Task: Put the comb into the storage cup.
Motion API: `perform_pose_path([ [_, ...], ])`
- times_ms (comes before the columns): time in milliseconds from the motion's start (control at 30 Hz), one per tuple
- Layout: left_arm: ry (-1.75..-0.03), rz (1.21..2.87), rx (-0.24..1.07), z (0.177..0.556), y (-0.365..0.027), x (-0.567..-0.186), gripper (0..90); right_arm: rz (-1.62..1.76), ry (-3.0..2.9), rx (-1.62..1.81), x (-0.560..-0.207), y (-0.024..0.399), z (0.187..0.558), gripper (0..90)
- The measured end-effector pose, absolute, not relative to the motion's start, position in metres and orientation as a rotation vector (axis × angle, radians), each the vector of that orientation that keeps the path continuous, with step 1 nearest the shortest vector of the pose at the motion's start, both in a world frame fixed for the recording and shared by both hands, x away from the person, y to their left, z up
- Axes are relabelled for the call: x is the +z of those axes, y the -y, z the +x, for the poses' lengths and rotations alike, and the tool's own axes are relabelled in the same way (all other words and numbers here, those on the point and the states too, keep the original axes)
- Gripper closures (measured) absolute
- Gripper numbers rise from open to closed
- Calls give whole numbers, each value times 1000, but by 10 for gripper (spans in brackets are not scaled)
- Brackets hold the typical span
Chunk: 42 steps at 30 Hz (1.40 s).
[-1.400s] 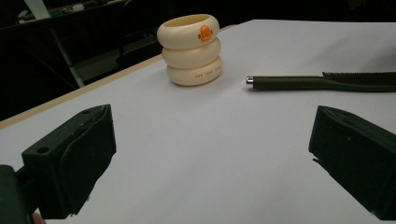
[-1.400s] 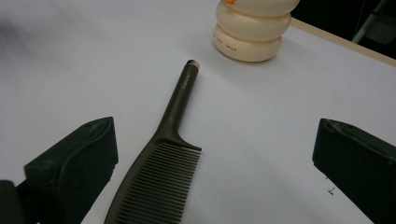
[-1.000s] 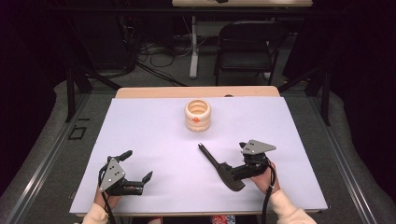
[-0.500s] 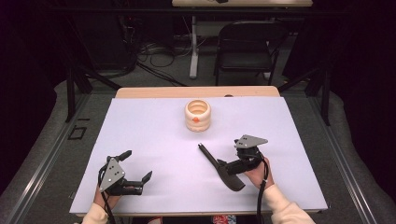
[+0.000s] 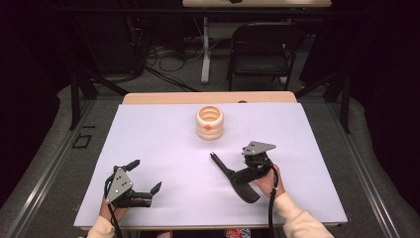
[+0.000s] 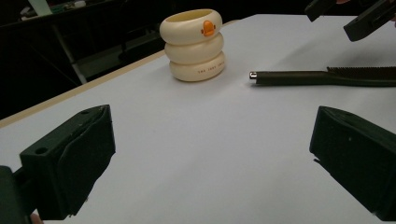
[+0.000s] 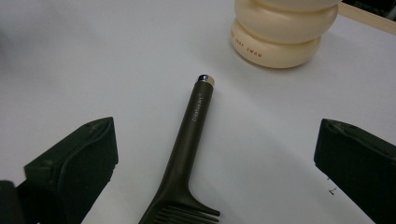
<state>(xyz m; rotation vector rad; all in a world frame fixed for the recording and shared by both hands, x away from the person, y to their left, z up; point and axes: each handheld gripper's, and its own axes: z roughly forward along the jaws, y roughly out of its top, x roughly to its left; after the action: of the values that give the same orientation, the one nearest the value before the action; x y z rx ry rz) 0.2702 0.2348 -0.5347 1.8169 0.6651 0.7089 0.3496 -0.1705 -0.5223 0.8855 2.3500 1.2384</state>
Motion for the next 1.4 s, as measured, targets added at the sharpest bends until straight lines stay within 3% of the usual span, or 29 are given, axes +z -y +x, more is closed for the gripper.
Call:
perform_pose_path([
  [1400,-672,1827,698,271,-233,-535,0,755,-2467,1233,-528,128,371,0],
])
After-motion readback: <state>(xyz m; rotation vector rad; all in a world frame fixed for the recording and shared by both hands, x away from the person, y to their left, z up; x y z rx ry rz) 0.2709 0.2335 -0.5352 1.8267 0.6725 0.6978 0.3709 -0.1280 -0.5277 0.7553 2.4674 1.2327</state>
